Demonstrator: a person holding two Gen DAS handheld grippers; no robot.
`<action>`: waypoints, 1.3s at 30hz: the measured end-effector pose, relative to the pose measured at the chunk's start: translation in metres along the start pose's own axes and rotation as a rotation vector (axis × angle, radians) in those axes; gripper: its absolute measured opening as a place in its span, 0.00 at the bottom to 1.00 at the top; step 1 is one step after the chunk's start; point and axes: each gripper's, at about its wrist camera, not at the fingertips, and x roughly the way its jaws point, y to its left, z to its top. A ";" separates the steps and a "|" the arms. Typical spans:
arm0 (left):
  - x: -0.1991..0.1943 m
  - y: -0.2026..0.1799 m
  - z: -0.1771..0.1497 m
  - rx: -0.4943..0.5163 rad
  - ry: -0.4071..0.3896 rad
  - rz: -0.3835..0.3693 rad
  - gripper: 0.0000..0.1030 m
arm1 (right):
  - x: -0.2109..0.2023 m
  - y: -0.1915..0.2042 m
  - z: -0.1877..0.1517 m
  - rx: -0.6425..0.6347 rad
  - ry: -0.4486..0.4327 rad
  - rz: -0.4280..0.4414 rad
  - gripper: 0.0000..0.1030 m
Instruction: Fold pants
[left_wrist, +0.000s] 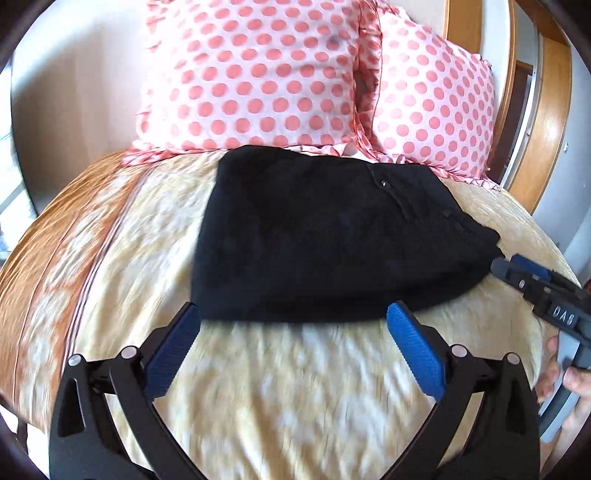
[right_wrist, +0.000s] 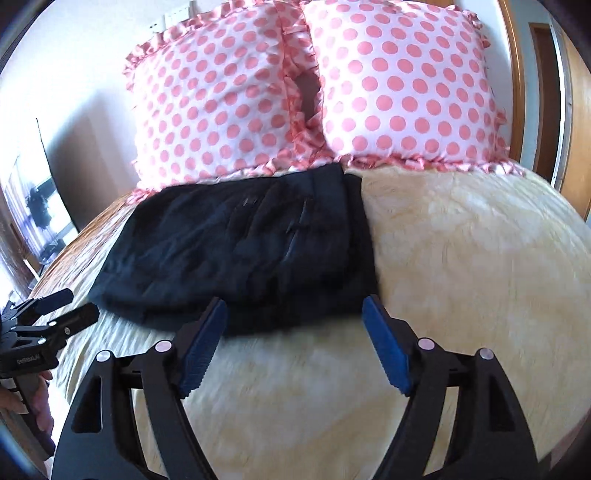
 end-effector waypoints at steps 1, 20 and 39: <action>-0.005 0.000 -0.006 -0.007 -0.003 0.008 0.98 | -0.002 0.003 -0.007 -0.007 0.003 0.003 0.76; -0.005 -0.010 -0.051 0.012 0.051 0.062 0.98 | 0.003 0.042 -0.058 -0.099 0.046 -0.048 0.87; -0.005 -0.017 -0.058 0.017 -0.001 0.123 0.98 | 0.005 0.041 -0.063 -0.116 0.007 -0.094 0.99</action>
